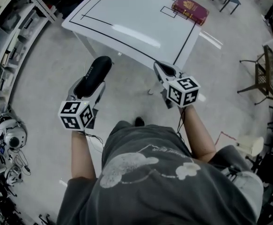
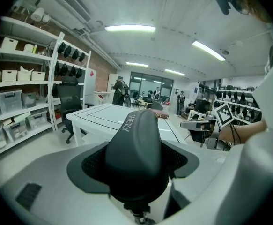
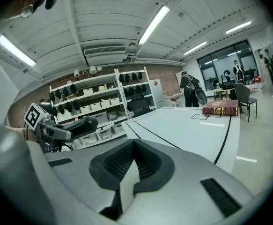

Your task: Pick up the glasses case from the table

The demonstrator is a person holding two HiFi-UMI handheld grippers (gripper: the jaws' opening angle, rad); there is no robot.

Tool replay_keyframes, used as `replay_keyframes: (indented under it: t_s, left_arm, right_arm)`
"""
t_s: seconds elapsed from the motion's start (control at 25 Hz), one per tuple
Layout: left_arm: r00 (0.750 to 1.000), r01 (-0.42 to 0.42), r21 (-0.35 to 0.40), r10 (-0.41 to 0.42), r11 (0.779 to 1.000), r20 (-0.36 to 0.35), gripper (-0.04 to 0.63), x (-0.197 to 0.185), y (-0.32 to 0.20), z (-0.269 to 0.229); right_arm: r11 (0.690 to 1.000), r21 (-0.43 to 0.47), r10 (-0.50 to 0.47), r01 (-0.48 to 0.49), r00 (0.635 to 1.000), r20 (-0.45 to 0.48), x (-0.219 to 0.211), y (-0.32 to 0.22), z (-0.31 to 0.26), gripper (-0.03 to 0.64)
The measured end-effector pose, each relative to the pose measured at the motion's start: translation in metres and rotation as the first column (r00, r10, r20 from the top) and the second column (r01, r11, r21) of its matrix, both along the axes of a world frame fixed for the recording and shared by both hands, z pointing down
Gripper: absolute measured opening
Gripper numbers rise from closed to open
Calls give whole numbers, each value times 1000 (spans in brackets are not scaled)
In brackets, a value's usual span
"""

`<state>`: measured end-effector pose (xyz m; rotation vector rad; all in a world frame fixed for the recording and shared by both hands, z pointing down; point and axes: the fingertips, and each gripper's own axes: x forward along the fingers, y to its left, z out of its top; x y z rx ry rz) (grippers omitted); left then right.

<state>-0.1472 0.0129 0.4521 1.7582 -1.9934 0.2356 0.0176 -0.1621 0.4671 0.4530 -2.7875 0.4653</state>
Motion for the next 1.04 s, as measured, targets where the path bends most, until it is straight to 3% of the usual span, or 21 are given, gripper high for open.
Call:
replay_keyframes:
  t_s: [0.56,1.04]
  left_arm:
    - [995,99,55,-98,994,-13,336,22,104,-10]
    - [992,123,77,-121,989,-28,336,76,213,-16]
  right_arm:
    - [993,8,-117,117,993,-16,-10,103,-7,-2]
    - [988,20,-151,151,988,-16,38,211,-16,-2]
